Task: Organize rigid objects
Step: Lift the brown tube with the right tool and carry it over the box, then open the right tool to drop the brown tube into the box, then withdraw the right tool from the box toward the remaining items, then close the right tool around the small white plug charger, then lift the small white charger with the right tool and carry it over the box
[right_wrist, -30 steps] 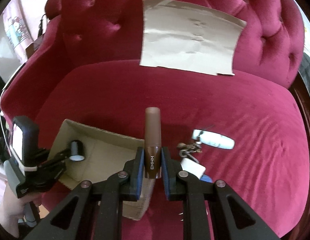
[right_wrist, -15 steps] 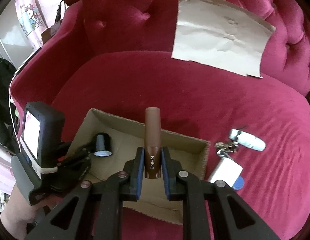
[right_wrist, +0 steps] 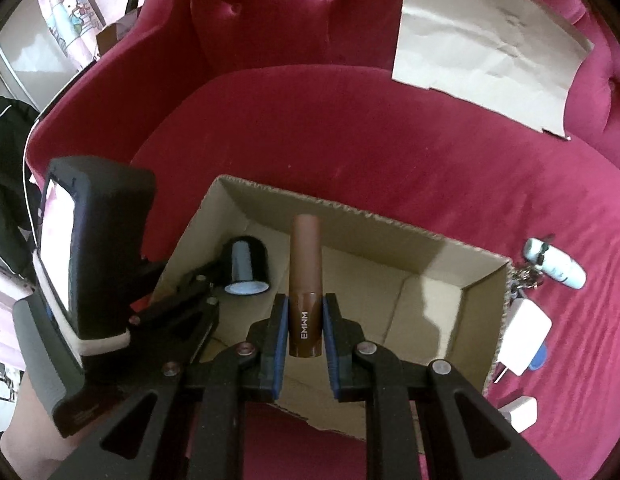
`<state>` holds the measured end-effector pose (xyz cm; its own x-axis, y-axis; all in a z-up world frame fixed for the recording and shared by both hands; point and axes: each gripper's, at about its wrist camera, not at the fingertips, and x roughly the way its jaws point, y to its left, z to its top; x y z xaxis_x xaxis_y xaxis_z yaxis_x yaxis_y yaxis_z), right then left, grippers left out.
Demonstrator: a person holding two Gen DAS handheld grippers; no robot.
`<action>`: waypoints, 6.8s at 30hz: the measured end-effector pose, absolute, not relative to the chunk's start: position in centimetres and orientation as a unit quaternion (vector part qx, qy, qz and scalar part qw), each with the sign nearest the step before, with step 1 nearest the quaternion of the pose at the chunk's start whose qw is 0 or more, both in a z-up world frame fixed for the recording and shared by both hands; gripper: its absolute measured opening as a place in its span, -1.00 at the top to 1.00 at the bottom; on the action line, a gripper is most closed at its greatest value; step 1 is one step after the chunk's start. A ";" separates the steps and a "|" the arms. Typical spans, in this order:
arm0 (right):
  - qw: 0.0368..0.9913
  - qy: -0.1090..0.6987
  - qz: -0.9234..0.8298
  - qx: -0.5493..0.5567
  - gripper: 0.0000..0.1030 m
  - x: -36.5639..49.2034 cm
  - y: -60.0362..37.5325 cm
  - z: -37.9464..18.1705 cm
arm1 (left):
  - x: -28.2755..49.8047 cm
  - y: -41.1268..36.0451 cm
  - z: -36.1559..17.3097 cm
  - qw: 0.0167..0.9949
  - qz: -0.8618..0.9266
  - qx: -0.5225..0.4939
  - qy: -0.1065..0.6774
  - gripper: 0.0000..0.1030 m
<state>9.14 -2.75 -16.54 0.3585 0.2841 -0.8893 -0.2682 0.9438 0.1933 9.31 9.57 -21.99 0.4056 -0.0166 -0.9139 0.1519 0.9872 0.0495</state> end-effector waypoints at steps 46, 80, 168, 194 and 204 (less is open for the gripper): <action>0.852 0.508 0.128 -0.005 -0.99 8.5 -6.3 -14.5 | 9.4 9.5 -21.8 0.835 -0.047 0.066 0.544 0.91; 0.854 0.519 0.028 -0.021 -0.99 5.7 -19.0 -14.0 | 9.4 9.3 -21.7 0.835 -0.046 0.067 0.545 0.90; 0.864 0.500 0.059 -0.014 0.03 6.8 -15.8 -12.2 | 9.3 9.1 -21.6 0.835 -0.038 0.070 0.545 0.89; 0.855 0.503 0.126 -0.018 0.03 8.8 -7.2 -13.0 | 9.3 8.9 -21.8 0.835 -0.039 0.071 0.544 0.89; 0.838 0.528 0.132 -0.034 0.03 9.5 -4.7 -15.9 | 9.3 8.9 -21.8 0.835 -0.040 0.070 0.544 0.89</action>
<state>9.52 -4.68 -15.87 0.4070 0.1856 -0.8944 -0.2567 0.9629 0.0830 9.33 8.86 -21.76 0.4039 0.0096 -0.9147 0.1428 0.9870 0.0734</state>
